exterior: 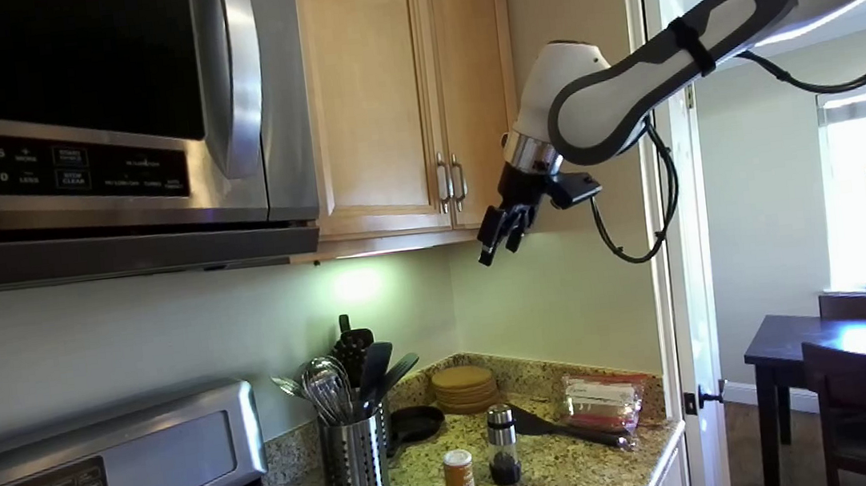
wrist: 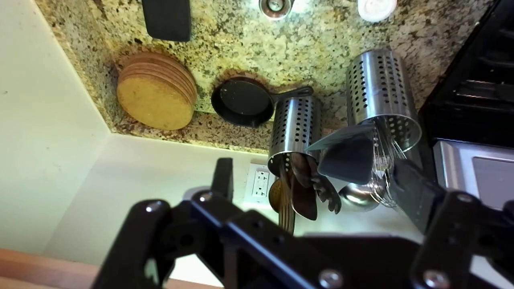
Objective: Open the left door of the upper cabinet, place the brown can in the cabinet, place the glass jar in the cabinet, close the cabinet door
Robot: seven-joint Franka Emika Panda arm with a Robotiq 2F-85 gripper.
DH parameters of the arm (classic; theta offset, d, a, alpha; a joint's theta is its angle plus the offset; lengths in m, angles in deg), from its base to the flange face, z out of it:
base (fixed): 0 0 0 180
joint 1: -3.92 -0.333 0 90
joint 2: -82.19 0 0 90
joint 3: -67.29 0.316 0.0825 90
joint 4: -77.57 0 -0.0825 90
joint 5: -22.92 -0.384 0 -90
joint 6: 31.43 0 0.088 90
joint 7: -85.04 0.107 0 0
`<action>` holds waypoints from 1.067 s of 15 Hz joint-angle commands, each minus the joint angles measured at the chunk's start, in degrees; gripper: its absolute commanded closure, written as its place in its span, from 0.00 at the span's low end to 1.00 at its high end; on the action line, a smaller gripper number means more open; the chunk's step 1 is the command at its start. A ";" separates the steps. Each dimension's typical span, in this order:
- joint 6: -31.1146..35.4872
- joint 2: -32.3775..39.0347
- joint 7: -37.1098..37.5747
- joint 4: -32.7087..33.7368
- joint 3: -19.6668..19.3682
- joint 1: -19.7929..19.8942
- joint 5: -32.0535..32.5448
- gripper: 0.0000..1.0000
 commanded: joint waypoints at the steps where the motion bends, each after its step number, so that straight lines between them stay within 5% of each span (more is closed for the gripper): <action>1: -0.13 0.00 -0.18 0.10 -0.07 -0.04 -0.14 0.00; 16: 5.45 9.18 5.87 16.00 -0.99 2.97 5.07 0.00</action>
